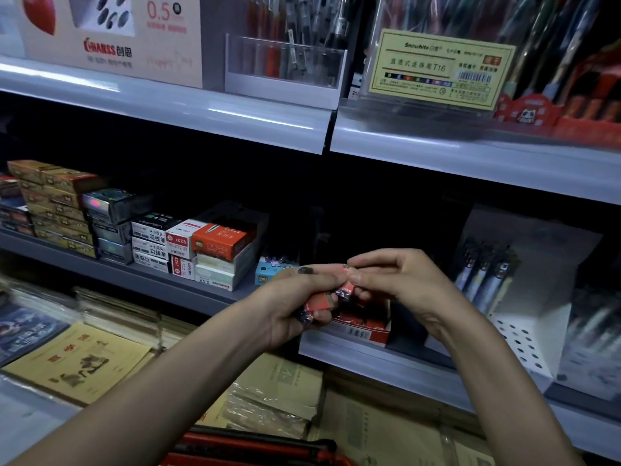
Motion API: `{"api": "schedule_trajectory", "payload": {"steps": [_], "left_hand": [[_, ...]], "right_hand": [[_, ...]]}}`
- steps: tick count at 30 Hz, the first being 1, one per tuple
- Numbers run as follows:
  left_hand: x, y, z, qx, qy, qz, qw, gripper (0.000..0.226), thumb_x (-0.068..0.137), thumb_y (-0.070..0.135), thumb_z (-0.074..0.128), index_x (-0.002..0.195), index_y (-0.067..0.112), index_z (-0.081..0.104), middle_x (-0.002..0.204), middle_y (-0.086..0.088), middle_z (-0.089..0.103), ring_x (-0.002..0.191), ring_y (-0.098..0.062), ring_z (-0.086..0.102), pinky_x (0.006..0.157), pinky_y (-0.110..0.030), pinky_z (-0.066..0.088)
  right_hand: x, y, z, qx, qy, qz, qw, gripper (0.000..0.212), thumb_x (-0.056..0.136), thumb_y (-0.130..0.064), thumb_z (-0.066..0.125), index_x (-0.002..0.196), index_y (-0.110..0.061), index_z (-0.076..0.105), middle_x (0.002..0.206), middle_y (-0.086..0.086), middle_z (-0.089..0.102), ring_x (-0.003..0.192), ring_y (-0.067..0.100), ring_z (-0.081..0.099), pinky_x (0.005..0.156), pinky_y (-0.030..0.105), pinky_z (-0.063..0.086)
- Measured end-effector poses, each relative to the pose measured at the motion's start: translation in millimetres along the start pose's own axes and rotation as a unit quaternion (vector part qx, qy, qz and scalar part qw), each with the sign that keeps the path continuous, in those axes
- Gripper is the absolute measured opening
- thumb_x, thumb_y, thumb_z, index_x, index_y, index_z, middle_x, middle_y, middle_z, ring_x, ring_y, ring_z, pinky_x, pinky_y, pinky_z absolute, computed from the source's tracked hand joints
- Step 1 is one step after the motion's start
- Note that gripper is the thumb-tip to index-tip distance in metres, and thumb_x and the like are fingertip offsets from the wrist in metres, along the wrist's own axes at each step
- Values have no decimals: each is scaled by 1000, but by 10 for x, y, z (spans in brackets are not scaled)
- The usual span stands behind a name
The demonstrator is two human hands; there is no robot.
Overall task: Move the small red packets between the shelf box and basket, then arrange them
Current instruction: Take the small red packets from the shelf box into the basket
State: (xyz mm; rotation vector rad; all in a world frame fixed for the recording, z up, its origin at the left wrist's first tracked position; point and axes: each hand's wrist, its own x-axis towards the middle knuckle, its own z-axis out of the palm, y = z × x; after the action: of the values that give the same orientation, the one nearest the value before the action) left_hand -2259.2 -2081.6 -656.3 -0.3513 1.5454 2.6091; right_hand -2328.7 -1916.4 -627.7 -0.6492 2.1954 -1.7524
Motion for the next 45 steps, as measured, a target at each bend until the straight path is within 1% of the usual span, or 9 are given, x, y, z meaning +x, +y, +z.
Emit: {"api": "schedule_trajectory", "payload": {"steps": [3, 7, 15, 18, 23, 27, 34, 41, 45], "left_hand": [[26, 50, 8, -12, 4, -32, 999, 20, 96, 12, 67, 112, 0, 68, 71, -6, 62, 58, -10, 51, 36, -16, 35], [-1, 165, -91, -70, 32, -72, 994, 26, 94, 26, 58, 100, 1, 59, 80, -14, 58, 61, -19, 54, 45, -23, 45], [-122, 291, -203, -97, 35, -69, 992, 27, 96, 23, 59, 113, 3, 52, 96, -21, 60, 66, -26, 60, 51, -30, 52], [-149, 249, -182, -94, 43, -58, 993, 23, 96, 21, 67, 107, 8, 52, 84, -18, 67, 61, -20, 62, 42, -22, 47], [-151, 111, -150, -28, 11, -41, 999, 34, 93, 40, 70, 96, 6, 64, 74, -8, 66, 56, -13, 58, 35, -17, 34], [-142, -26, -97, 21, 32, -14, 999, 47, 95, 52, 63, 98, 6, 70, 66, -1, 54, 48, -11, 51, 33, -13, 20], [-180, -35, -65, 157, 76, 58, 983, 63, 101, 61, 45, 60, 23, 73, 60, -2, 51, 48, -19, 55, 39, -14, 24], [-195, 33, -101, 269, 141, 69, 950, 64, 103, 63, 34, 77, 10, 58, 54, -2, 56, 42, -18, 58, 43, -18, 36], [-162, 69, -181, 163, 146, 19, 975, 69, 106, 58, 32, 88, 5, 71, 56, -9, 57, 44, -19, 48, 40, -16, 29]], "right_hand": [[48, 20, -75, -49, 110, -31, 992, 15, 82, -2, 79, 93, -13, 78, 84, 12, 78, 77, 18, 73, 75, 27, 61], [98, 76, -220, -316, 288, -92, 899, 9, 83, -15, 75, 89, -10, 79, 72, 6, 73, 67, 18, 69, 64, 36, 59], [94, 373, -113, -537, 160, -83, 824, 34, 94, -3, 60, 117, -22, 76, 111, 9, 74, 104, 31, 69, 80, 38, 57], [98, 391, -164, -516, 155, -74, 839, 45, 92, 4, 54, 118, -25, 75, 117, 5, 74, 108, 28, 68, 87, 41, 58], [2, 188, -52, -346, 178, -104, 915, 25, 95, -11, 63, 105, -29, 78, 93, -6, 77, 78, 12, 70, 74, 32, 59], [-137, -69, 202, -115, 50, -88, 988, 10, 94, -19, 71, 98, -22, 80, 82, 4, 76, 66, 9, 67, 60, 23, 53], [-77, 27, 394, -155, 13, -37, 987, 24, 76, -22, 88, 97, -20, 79, 87, 3, 76, 70, 8, 66, 69, 26, 52], [-101, -39, 432, -29, -16, 6, 999, 24, 78, -12, 85, 101, -13, 77, 91, 9, 77, 78, 11, 68, 66, 23, 50], [-42, -51, 382, 55, 46, -29, 997, 20, 81, -1, 80, 99, -7, 73, 84, 14, 76, 69, 19, 69, 59, 21, 55]]}}
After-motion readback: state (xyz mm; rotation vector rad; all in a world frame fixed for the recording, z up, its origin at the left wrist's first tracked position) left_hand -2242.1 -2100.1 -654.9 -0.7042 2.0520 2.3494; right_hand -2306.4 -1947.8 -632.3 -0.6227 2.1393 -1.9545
